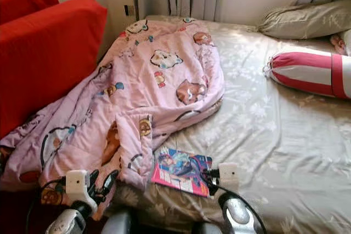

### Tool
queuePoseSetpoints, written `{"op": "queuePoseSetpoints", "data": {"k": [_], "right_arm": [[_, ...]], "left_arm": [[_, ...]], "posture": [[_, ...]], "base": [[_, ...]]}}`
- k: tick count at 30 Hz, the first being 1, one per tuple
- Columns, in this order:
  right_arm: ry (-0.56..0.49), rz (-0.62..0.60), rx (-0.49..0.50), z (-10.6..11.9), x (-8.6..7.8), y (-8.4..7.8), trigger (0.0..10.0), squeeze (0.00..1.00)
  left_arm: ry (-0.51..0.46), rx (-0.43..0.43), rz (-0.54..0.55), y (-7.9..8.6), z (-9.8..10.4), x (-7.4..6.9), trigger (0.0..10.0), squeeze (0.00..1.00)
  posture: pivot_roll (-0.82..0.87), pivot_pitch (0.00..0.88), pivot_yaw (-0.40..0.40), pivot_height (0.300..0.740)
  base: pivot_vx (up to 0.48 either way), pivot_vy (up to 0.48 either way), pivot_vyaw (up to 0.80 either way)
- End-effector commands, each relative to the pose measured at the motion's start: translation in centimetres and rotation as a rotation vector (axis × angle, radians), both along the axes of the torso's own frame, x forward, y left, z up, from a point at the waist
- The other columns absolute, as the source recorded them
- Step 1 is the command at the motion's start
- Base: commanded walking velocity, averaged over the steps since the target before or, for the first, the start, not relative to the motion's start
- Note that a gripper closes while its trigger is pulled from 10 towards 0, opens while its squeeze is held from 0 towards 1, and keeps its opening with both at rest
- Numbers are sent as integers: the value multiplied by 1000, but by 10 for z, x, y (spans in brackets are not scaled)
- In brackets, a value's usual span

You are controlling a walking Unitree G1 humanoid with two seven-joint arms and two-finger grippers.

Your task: Clean up the room

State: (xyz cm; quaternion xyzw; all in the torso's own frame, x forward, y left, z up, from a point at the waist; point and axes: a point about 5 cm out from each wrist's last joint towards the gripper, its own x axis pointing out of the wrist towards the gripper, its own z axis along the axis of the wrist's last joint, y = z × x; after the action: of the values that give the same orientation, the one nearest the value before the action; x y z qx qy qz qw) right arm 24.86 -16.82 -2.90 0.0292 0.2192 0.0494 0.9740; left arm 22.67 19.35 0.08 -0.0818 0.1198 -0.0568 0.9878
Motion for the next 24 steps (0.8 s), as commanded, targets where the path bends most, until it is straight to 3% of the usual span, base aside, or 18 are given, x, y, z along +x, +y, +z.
{"op": "queuePoseSetpoints", "data": {"k": [1, 7, 10, 12, 15, 19, 21, 22, 23, 24], "right_arm": [[17, -6, -18, -1, 0, -4, 10000, 0], [46, -22, -63, -2, 2, -12, 10000, 0], [140, 18, -227, -5, 3, -25, 10000, 0], [151, 31, -249, -6, 3, -26, 10000, 0], [276, 147, -425, -8, 3, -39, 10000, 0], [299, 224, -500, -6, 5, -43, 10000, 0], [310, 307, -567, -1, 11, -49, 10000, 0], [312, 331, -586, 4, 16, -53, 10000, 227], [306, 339, -595, 7, 19, -55, 10000, 1000], [306, 339, -595, 7, 19, -55, 10000, 1000]], "left_arm": [[0, 3, -10, -1, 1, -1, 10000, 0], [-10, -1, -8, -1, 4, 0, 10000, 0], [-16, 0, -13, 0, 7, 0, 10000, 0], [-15, 2, -14, 0, 7, -1, 10000, 0], [-4, 13, -22, 3, 9, -9, 10000, 0], [0, 18, -24, 5, 10, -14, 10000, 0], [6, 24, -23, 7, 12, -24, 10000, 0], [18, 25, -23, 9, 13, -30, 10000, 0], [24, 28, -26, 9, 13, -32, 10000, 0], [24, 28, -26, 9, 13, -32, 10000, 0]], "posture": [[134, 81, -41, 627], [139, 82, -35, 627], [152, 98, -24, 627], [155, 103, -23, 627], [167, 149, -13, 627], [174, 169, -9, 627], [194, 213, 5, 627], [200, 228, 7, 627], [202, 239, 12, 627], [202, 239, 12, 627]], "base": [[0, 0, 0], [0, 0, 0], [0, 0, 0], [0, 0, 0], [0, 0, 0], [0, 0, 0], [0, 0, 0], [0, 0, 0], [0, 0, 0], [0, 0, 0]]}}
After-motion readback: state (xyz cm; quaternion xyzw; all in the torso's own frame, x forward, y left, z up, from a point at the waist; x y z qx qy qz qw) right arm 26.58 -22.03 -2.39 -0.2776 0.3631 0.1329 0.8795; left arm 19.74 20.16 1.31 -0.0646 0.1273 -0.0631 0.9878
